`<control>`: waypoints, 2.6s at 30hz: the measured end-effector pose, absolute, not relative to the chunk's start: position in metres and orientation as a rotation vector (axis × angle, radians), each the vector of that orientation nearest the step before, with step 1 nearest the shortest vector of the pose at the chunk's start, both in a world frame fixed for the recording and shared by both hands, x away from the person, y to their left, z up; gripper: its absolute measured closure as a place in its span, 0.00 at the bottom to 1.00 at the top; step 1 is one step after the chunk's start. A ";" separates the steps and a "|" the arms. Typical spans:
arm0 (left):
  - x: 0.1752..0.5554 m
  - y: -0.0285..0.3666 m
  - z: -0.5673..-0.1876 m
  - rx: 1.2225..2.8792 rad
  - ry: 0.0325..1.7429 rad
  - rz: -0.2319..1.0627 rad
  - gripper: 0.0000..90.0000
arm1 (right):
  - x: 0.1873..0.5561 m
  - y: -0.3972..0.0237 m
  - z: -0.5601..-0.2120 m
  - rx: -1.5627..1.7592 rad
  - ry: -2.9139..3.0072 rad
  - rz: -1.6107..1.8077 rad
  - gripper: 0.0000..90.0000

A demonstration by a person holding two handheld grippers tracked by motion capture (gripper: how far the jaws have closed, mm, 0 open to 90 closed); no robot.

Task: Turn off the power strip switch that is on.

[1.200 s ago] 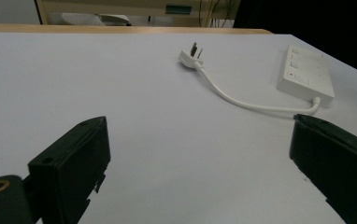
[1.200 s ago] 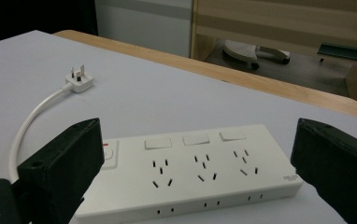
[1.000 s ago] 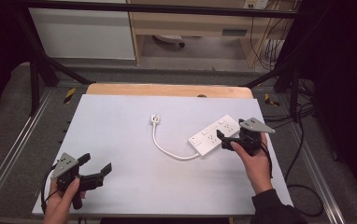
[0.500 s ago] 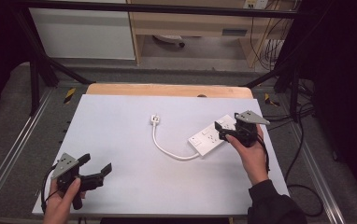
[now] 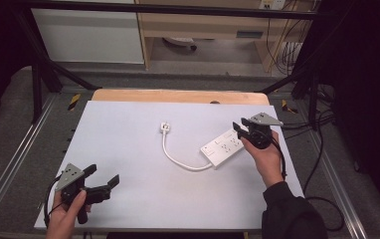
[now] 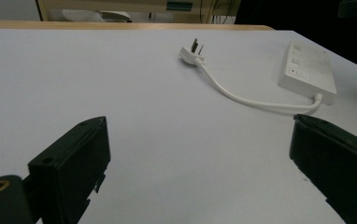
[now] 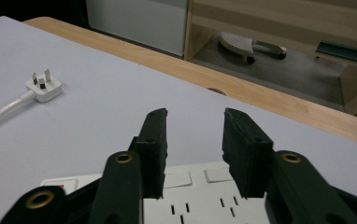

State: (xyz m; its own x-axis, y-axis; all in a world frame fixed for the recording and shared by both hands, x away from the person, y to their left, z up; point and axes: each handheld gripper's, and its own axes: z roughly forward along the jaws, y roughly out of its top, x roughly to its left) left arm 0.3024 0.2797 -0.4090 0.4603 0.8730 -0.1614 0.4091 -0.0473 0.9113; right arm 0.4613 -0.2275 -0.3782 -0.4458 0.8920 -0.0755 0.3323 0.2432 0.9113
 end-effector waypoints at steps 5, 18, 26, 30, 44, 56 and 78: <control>0.302 0.279 -0.409 1.658 1.119 0.553 0.06 | 0.468 -0.229 -0.380 1.114 1.918 1.181 0.84; 0.302 0.279 -0.409 1.665 1.114 0.559 0.06 | 0.482 -0.231 -0.384 1.123 1.930 1.192 1.00; 0.302 0.279 -0.409 1.667 1.111 0.561 0.06 | 0.490 -0.229 -0.385 1.135 1.942 1.199 1.00; 0.302 0.279 -0.408 1.663 1.113 0.561 0.06 | 0.493 -0.227 -0.386 1.144 1.950 1.201 1.00; 0.302 0.279 -0.408 1.662 1.112 0.561 0.06 | 0.501 -0.222 -0.397 1.176 1.988 1.171 1.00; 0.302 0.279 -0.408 1.666 1.111 0.562 0.06 | 0.505 -0.218 -0.404 1.196 2.013 1.162 1.00; 0.301 0.279 -0.408 1.670 1.105 0.569 0.06 | 0.507 -0.210 -0.414 1.192 2.059 1.122 1.00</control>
